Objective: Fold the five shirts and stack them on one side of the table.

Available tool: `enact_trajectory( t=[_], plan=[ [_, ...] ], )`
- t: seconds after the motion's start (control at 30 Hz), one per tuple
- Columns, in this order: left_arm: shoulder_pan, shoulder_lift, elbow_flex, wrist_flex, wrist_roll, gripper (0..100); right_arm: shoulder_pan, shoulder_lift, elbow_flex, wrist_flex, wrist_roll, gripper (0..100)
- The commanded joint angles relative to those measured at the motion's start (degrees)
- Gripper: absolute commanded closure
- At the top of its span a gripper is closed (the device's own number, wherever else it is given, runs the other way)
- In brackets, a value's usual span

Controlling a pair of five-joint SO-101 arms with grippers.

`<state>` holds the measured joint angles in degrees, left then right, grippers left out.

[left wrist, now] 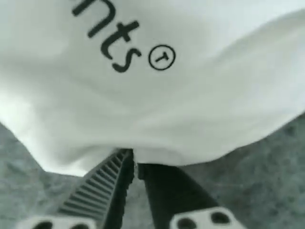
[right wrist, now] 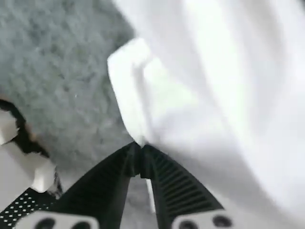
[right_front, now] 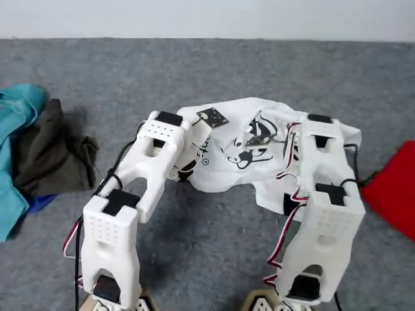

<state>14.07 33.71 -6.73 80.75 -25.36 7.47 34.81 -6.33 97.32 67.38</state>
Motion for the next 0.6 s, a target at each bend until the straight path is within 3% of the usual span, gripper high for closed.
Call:
enact_trajectory(
  t=[0.0, 0.13, 0.27, 0.47, 0.57],
  plan=[
    [0.2, -0.6, -10.9, 9.1, -0.6, 99, 1.6, -0.3, -7.7, 5.9, -0.2, 98.9],
    [0.1, -0.6, -19.5, 18.9, -0.8, 99, 4.7, -3.8, -8.7, 5.8, 0.4, 98.9],
    [-1.0, -2.5, -20.3, 20.0, -2.5, 99, 6.3, -9.0, -3.1, 5.8, 4.7, 98.9],
    [0.0, -10.1, -9.1, 20.0, -2.7, 99, 5.1, -20.6, 16.6, 5.8, 11.3, 98.9],
    [0.4, -15.3, 0.4, 20.0, -6.9, 99, 4.4, -27.2, 24.4, 5.8, 13.7, 98.9]
  ],
)
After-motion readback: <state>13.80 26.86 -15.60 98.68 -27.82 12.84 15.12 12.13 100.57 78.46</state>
